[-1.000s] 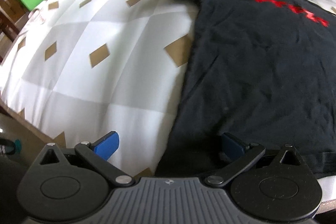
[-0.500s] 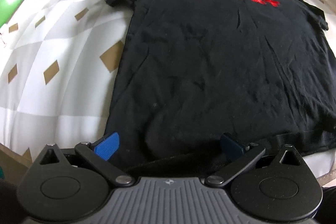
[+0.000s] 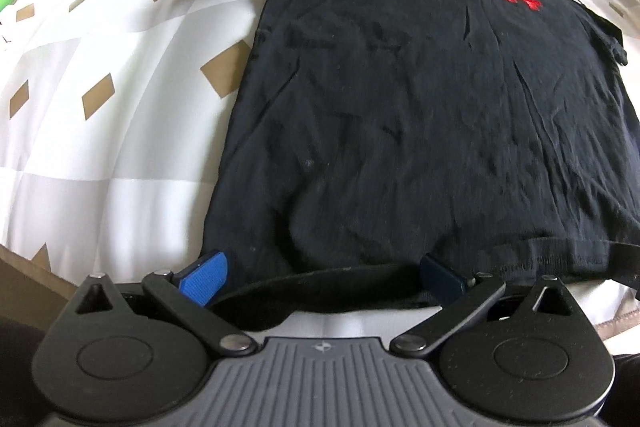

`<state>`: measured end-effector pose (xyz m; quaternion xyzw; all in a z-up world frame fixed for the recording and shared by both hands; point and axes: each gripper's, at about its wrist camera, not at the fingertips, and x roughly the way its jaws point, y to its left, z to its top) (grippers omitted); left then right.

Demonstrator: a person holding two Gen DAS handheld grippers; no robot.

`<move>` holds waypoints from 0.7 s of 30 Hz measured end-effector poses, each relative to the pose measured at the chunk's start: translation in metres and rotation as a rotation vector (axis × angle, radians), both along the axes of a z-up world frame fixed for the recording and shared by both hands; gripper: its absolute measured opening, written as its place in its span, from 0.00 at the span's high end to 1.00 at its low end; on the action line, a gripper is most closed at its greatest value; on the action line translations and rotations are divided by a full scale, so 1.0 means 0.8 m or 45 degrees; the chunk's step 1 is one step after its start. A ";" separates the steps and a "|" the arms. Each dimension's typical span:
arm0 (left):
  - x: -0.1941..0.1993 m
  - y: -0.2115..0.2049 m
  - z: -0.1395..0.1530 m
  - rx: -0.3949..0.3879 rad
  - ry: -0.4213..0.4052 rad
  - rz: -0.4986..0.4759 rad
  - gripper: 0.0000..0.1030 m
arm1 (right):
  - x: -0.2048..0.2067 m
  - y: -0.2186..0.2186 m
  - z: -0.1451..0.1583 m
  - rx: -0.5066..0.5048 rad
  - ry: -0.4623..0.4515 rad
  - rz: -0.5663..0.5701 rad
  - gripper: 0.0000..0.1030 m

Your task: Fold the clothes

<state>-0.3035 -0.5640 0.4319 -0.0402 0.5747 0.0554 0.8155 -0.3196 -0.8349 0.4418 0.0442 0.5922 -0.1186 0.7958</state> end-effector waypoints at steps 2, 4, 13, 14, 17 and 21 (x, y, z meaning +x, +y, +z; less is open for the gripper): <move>-0.001 0.000 -0.001 -0.003 0.008 -0.002 0.00 | -0.002 0.000 0.002 -0.020 0.005 -0.010 0.08; -0.002 -0.001 -0.001 -0.003 0.016 -0.014 0.00 | -0.004 -0.002 0.009 -0.010 -0.031 -0.032 0.08; -0.006 -0.003 -0.003 -0.009 0.044 -0.048 0.00 | 0.006 -0.002 0.017 0.103 -0.171 -0.076 0.08; -0.007 -0.003 -0.003 -0.008 0.046 -0.053 0.00 | 0.008 -0.001 0.016 0.101 -0.179 -0.079 0.08; -0.008 -0.005 -0.005 0.001 0.052 -0.070 0.00 | 0.012 0.004 0.014 0.080 -0.197 -0.071 0.08; -0.009 -0.004 -0.005 0.000 0.050 -0.071 0.00 | 0.024 0.012 -0.006 0.011 -0.132 -0.016 0.08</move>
